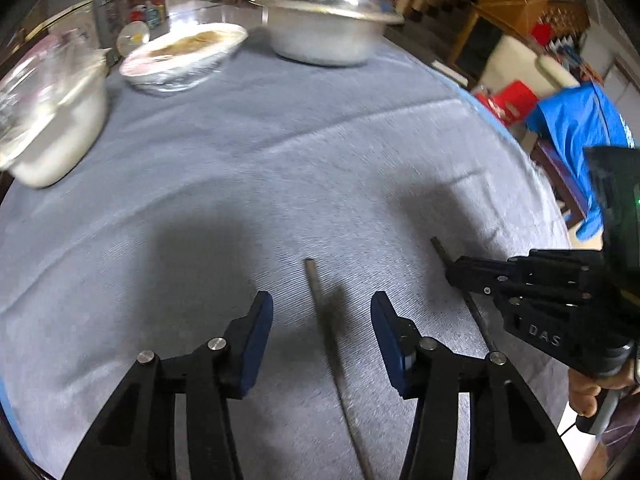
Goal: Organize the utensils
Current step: 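Close the left gripper on the other black chopstick while the right gripper holds its chopstick, then lift both chopsticks upright and carry them over the mesh cup, then lower both chopsticks into the mesh cup beside the white spoons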
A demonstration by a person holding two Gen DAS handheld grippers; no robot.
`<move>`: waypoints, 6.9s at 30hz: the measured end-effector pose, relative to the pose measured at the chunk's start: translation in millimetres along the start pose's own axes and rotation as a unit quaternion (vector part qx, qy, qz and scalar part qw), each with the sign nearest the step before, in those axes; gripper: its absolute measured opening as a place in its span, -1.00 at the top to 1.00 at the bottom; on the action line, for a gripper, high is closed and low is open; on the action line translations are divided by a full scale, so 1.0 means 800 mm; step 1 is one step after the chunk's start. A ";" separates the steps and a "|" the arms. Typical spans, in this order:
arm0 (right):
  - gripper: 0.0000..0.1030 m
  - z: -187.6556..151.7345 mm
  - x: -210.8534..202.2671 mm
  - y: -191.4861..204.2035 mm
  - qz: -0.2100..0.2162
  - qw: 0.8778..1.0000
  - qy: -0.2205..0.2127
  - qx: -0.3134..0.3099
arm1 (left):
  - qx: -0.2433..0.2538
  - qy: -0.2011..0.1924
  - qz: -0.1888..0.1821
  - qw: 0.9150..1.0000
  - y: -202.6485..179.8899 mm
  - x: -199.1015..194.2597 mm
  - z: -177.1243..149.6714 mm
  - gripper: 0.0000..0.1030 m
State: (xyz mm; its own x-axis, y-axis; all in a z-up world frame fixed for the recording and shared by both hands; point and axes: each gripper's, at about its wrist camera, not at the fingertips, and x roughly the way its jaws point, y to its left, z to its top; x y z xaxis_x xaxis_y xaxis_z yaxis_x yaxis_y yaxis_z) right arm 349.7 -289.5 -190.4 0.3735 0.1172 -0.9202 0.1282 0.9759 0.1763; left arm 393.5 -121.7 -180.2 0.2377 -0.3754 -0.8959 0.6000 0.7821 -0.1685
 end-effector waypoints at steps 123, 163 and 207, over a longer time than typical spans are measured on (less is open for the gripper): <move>0.88 -0.267 -0.470 0.129 0.073 0.878 -0.467 -0.077 | -0.197 -0.439 0.154 0.863 -0.123 -0.453 -0.289 0.90; 0.88 -0.268 -0.384 0.150 0.101 0.915 -0.381 -0.083 | -0.210 -0.414 0.158 0.871 -0.125 -0.371 -0.240 0.90; 0.88 -0.286 -0.351 0.161 0.092 0.930 -0.342 -0.101 | -0.218 -0.369 0.173 0.887 -0.105 -0.330 -0.249 0.88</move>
State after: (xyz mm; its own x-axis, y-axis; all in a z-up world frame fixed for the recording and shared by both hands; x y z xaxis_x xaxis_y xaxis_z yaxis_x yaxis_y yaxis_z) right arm 50.8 -154.5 11.1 0.8783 0.2074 -0.4309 -0.1437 0.9739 0.1759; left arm 128.0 10.8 -11.1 0.8811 -0.1737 -0.4399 0.0797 0.9713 -0.2239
